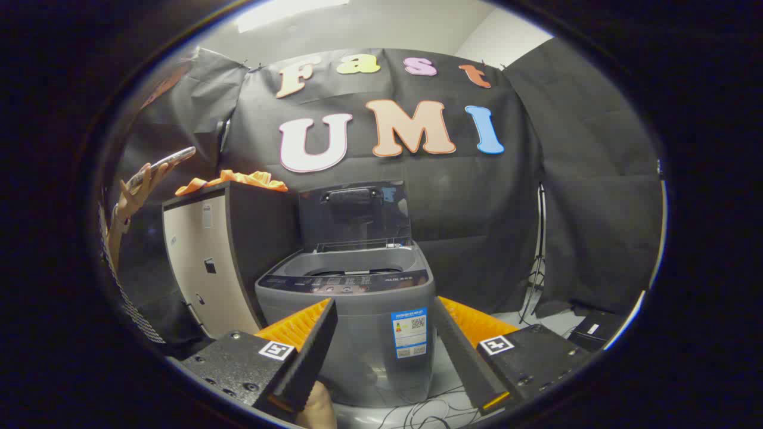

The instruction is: Put the clothes into the washing machine and then close the washing machine lid.

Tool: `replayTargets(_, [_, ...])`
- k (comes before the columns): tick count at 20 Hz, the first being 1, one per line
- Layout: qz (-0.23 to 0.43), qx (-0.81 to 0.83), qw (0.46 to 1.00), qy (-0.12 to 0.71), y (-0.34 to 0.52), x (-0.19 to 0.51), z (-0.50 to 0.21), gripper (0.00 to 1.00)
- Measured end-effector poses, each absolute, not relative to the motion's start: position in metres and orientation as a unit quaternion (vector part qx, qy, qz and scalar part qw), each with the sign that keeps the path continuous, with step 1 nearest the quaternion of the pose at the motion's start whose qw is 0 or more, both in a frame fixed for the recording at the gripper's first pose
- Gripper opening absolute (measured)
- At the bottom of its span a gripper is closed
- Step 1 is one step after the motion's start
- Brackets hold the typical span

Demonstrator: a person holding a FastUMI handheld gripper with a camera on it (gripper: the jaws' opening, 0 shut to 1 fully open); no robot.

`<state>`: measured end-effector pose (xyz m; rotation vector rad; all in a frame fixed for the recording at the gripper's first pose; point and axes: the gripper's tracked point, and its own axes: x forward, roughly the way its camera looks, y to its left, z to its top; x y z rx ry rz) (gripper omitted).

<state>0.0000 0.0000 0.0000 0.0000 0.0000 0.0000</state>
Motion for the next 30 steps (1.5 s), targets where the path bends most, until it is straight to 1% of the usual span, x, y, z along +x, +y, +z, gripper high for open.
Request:
replayTargets(12, [0.023,-0.013,1.0,0.006,0.007,0.001,-0.004,0.97])
replayTargets(17, [0.043,-0.015,0.999,0.014,0.011,0.001,-0.004,0.97])
replayTargets(30, [0.032,-0.007,0.999,0.006,0.01,-0.003,-0.002,0.97])
